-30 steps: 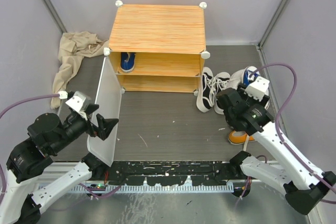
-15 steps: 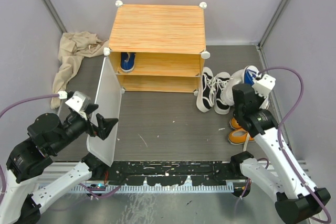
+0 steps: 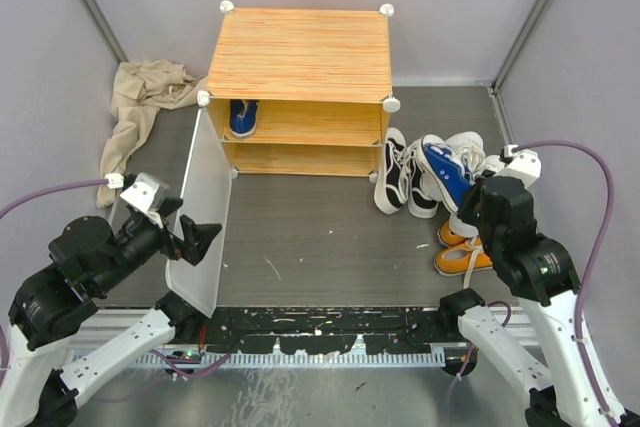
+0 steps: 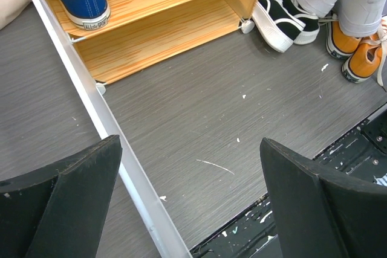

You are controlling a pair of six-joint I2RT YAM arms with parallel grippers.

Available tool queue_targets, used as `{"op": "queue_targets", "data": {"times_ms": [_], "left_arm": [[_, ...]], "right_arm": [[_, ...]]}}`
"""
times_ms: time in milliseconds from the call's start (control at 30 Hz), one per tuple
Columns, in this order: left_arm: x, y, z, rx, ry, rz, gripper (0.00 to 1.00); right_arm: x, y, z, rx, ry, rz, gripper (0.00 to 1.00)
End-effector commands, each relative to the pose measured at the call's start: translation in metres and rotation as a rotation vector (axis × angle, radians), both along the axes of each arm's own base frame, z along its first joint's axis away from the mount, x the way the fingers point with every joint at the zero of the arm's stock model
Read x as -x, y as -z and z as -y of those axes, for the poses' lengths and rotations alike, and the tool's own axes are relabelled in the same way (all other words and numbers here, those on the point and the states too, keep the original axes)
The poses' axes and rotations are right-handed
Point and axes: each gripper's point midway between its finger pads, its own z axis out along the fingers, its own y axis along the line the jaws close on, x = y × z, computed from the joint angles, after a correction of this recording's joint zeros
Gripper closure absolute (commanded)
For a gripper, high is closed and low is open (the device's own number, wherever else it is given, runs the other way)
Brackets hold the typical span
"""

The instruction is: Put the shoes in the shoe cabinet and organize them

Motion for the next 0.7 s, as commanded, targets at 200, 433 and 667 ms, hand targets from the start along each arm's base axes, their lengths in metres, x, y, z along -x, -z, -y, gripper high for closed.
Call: {"op": "queue_targets", "data": {"times_ms": [200, 433, 667], "left_arm": [[-0.008, -0.004, -0.004, 0.016, -0.058, -0.005, 0.02], [-0.014, -0.004, -0.001, 0.006, -0.074, -0.017, 0.02], [-0.018, -0.006, -0.003, 0.002, -0.092, -0.01, 0.02]], "right_arm": [[0.034, -0.035, -0.069, -0.104, -0.474, -0.046, 0.99], [0.036, -0.045, -0.091, -0.095, -0.641, -0.038, 0.99], [0.01, -0.05, -0.128, -0.173, -0.771, 0.036, 0.99]]}}
